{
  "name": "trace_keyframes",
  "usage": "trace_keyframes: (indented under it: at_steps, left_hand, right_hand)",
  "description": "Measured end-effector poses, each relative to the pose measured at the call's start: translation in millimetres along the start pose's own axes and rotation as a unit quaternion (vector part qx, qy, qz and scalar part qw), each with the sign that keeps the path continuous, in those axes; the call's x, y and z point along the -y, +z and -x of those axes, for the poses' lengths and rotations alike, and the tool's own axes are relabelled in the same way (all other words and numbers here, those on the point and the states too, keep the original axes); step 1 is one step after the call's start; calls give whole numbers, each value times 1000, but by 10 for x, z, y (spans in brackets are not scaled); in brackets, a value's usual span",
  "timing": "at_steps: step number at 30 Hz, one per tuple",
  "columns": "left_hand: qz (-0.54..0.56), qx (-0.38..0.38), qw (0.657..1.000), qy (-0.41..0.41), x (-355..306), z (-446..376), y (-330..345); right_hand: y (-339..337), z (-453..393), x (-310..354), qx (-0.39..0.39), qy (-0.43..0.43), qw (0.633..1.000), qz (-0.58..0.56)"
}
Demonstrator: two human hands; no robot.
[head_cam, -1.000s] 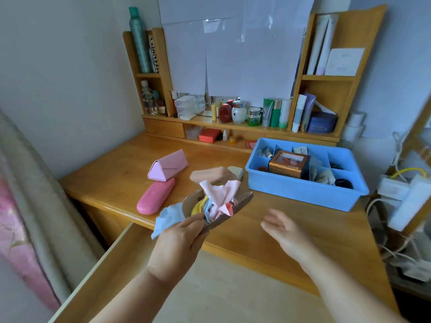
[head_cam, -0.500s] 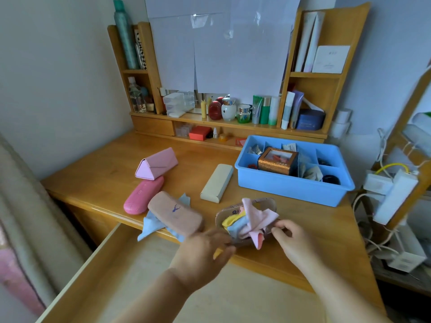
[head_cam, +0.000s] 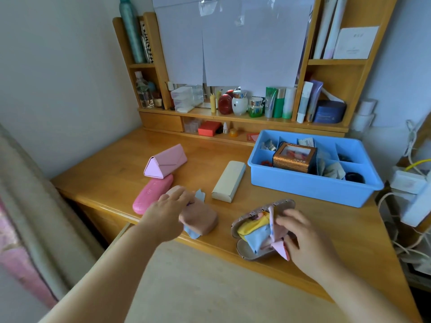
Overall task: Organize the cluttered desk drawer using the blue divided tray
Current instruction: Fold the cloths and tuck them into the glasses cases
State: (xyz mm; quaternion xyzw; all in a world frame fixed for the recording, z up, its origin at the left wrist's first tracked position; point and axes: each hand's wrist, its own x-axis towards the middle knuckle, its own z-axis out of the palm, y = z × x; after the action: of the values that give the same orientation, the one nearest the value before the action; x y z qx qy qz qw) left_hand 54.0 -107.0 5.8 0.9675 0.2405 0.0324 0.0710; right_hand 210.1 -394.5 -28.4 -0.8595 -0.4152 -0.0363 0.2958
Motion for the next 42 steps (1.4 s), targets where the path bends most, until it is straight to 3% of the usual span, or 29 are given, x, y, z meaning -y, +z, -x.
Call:
trace_keyframes:
  at_steps: [3, 5, 9, 12, 16, 19, 21, 25, 29, 35, 40, 42]
  left_hand:
    - [-162, 20, 985, 59, 78, -185, -97]
    - [-212, 6, 971, 113, 107, -275, -165]
    - [-65, 15, 991, 120, 210, -414, -391]
    - [-131, 101, 976, 143, 151, -481, -348]
    - [-229, 80, 952, 186, 101, -567, -222]
    - [-142, 51, 979, 138, 159, -485, -242]
    - [-37, -11, 996, 81, 165, -381, -250]
    - [150, -108, 979, -86, 129, -306, -250]
    - [75, -149, 978, -128, 89, -527, -264]
    - [103, -84, 981, -143, 15, -790, -39]
    - [-11, -215, 972, -91, 47, -410, 136]
    - [-30, -148, 979, -138, 66, -190, 228]
  right_hand:
    - [-24, -13, -52, 43, -3, 999, -33]
    - [-9, -18, -80, 43, -7, 998, -36]
    - [67, -9, -75, 23, -27, 999, -32]
    - [110, 20, -87, 6, -39, 999, -31]
    - [103, 55, -117, -3, -55, 998, -43]
    - [115, 51, -124, -7, -58, 997, -40]
    - [113, 53, -116, -14, -63, 997, -36]
    - [99, 68, -75, -10, -64, 998, -28]
    - [98, 80, -69, -7, -53, 998, -26]
    - [113, 69, -87, -8, -59, 998, -32]
    - [126, 69, -123, -26, -56, 997, -35]
    - [123, 76, -102, -41, -54, 997, -43]
